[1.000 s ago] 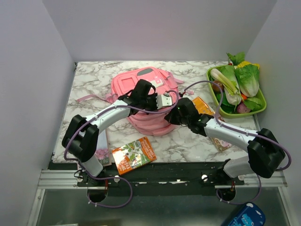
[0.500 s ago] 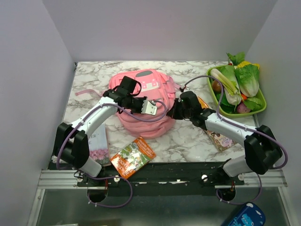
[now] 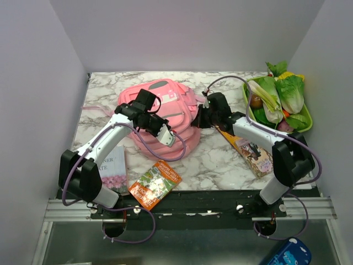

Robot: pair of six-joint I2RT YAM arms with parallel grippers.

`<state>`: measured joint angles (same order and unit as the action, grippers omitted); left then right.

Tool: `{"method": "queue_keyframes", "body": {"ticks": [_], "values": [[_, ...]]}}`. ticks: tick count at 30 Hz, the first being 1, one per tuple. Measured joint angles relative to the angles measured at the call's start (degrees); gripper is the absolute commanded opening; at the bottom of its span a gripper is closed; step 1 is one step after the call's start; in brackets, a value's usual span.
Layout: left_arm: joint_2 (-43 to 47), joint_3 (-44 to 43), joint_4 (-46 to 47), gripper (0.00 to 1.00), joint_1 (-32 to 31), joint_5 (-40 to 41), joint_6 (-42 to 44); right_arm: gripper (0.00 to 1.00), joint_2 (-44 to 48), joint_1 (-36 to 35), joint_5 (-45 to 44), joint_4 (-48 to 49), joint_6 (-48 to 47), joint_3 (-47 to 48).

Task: Pack the student bag
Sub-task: Zip the student bag at the center of the board.

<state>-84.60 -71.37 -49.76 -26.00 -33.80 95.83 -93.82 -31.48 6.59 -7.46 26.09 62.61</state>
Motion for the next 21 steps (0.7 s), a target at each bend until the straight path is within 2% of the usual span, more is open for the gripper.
{"method": "queue_keyframes", "body": {"ticks": [5,8,10,12,13,14,17,19,21], "values": [[1.05,-0.09,-2.08,0.00,0.00,2.29,4.13,0.01,-4.90,0.11,3.34,-1.92,-3.13,6.03],[1.73,0.50,-1.60,0.00,0.00,2.51,3.76,0.01,-5.75,0.20,4.70,-1.92,-3.96,7.04],[2.32,1.97,0.94,0.15,-0.11,2.29,-0.39,0.01,-5.01,0.55,5.49,-0.57,-4.00,5.77],[2.49,3.15,4.70,0.43,-0.13,1.36,-6.32,0.01,-3.82,1.03,5.77,1.55,-3.69,3.15],[2.49,3.52,6.38,0.50,-0.28,0.94,-9.73,0.01,-3.21,1.27,5.79,2.51,-3.56,1.75],[2.32,3.72,8.96,0.53,-0.39,0.28,-16.87,0.01,-2.62,1.60,5.75,3.56,-3.41,0.28],[2.08,3.67,11.28,0.56,-0.81,-0.76,-26.38,0.01,-1.29,2.75,5.38,5.70,-2.91,-3.43],[1.81,3.85,13.31,0.63,-1.46,-0.94,-32.98,0.01,-1.03,3.17,5.29,6.51,-2.32,-4.85],[1.88,5.55,17.33,0.63,-2.56,-0.66,-39.58,0.01,-1.03,3.39,5.29,7.10,-1.88,-5.38]]}}
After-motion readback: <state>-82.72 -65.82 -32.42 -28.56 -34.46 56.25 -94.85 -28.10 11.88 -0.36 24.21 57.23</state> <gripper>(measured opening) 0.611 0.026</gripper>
